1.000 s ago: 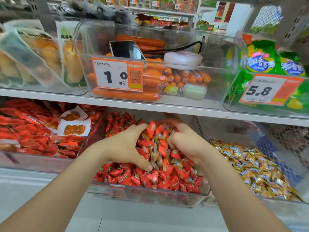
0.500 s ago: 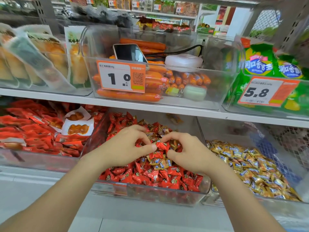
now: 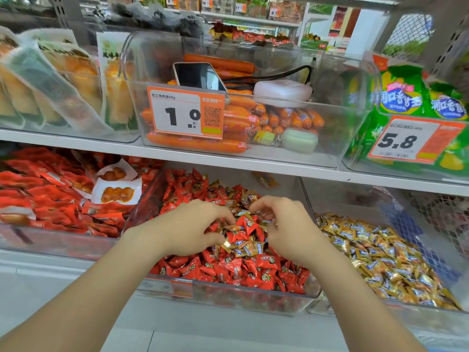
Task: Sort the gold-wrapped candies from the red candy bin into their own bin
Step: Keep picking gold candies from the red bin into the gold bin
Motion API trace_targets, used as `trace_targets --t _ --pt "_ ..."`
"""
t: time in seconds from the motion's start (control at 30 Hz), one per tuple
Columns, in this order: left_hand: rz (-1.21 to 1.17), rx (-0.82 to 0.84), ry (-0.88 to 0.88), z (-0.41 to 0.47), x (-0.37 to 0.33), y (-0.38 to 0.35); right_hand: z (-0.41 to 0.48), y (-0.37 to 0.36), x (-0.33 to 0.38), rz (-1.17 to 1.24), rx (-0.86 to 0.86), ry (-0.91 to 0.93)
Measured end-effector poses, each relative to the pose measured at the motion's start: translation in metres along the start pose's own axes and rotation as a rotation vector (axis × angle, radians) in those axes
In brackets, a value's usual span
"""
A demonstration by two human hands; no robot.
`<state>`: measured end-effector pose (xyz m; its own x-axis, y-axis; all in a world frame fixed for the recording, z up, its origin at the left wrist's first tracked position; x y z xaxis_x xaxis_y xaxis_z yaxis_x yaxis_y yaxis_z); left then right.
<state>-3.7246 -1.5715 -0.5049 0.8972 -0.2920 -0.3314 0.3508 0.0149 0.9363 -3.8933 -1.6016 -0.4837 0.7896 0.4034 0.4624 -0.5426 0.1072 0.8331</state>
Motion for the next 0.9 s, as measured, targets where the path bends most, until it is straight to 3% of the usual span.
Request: trace_targets --t 0.23,0.4,0.53,0.7,0.9 --pt "0.067 -0.181 -0.101 0.004 -0.01 0.005 0.005 0.008 -0.002 0.225 -0.009 0.024" --pt "-0.061 -0.249 -0.079 0.002 -0.011 0.023 0.002 0.015 -0.013 0.463 0.016 -0.049" --pt "-0.249 -0.292 -0.031 0.0 -0.014 0.03 -0.001 0.018 -0.016 0.282 0.007 -0.013" --pt "-0.312 -0.249 0.041 0.002 -0.019 0.025 0.002 0.009 0.002 0.015 0.022 0.109" --pt "-0.381 -0.144 0.125 0.003 -0.011 0.019 -0.009 0.01 0.021 0.189 0.087 0.089"
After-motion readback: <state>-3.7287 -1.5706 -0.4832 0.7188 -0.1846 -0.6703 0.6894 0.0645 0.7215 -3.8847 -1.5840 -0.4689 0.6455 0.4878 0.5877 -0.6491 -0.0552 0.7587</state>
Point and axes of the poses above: each hand's wrist, its own z-axis towards the middle knuckle, its own y-axis out of the back of the hand, x = y × z, the point moved 9 cm from there along z, towards the middle knuckle, and after that the axes turned 12 degrees about -x, right-handed, at the moved point
